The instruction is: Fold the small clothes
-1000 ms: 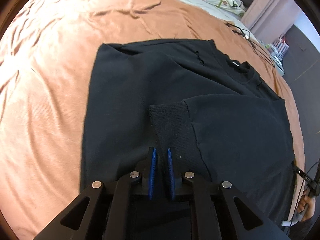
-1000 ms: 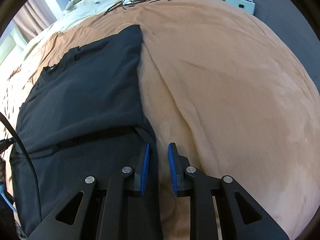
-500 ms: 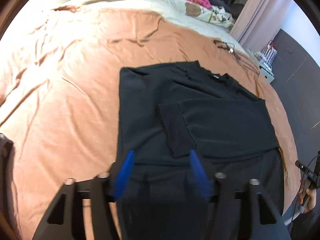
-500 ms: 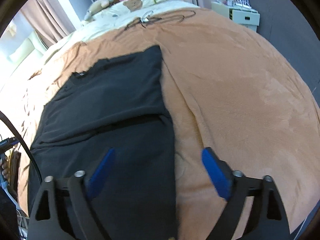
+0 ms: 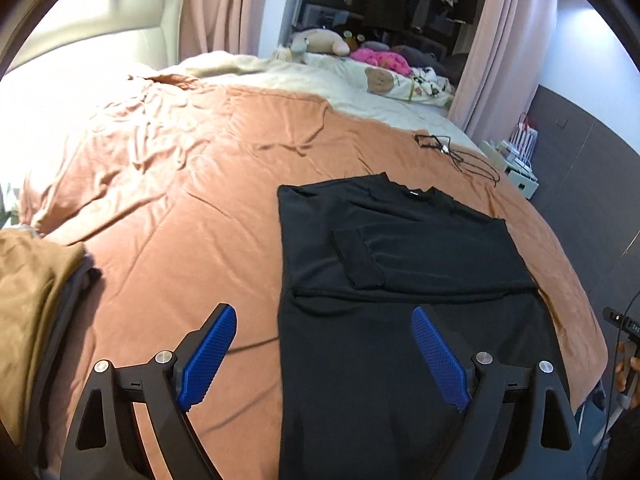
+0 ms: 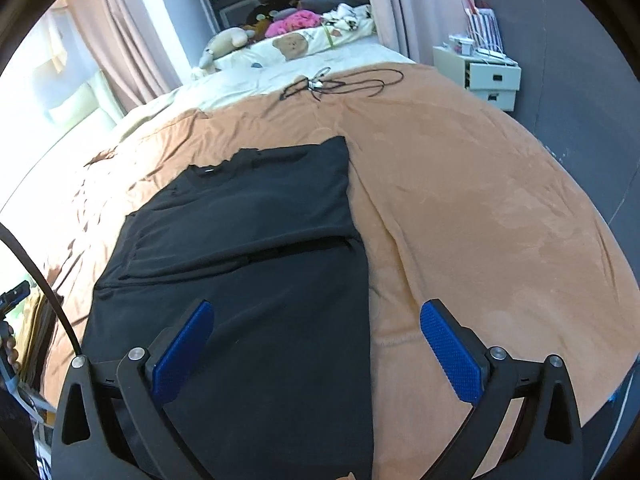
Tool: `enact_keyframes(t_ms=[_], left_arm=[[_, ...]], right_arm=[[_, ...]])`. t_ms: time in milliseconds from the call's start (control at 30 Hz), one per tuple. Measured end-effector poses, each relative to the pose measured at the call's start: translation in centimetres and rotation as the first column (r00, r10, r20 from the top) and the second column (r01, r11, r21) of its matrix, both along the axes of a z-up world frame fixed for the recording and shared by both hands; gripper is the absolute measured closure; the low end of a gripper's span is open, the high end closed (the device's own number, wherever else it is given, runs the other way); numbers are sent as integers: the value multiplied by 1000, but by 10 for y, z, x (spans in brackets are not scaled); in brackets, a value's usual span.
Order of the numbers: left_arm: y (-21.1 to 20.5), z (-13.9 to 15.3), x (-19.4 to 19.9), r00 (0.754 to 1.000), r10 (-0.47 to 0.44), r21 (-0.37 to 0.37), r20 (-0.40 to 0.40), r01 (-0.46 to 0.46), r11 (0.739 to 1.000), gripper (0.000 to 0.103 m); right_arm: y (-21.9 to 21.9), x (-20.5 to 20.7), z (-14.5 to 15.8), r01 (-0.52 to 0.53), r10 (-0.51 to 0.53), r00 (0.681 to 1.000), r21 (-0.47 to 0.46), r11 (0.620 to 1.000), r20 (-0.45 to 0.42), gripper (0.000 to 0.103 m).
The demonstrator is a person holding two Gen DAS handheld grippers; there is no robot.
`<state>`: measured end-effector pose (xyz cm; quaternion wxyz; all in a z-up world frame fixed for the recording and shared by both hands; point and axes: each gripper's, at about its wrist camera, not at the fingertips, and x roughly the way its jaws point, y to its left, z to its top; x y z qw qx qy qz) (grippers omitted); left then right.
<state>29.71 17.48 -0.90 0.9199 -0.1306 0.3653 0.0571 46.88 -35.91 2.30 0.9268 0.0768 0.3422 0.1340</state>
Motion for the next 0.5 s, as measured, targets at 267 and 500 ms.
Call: enact_keyframes(t_ms=[267,500], left_arm=[[-2,10,-64,999,27,-19,25,-27,999,13],[-9,6,-115,998,38,-33,44,-36,999,13]], right_arm=[[-4,-62,8,15,-13,997,-37,999,77,0],[-10,-120,1,37,-28,989,-61,997,147,0]])
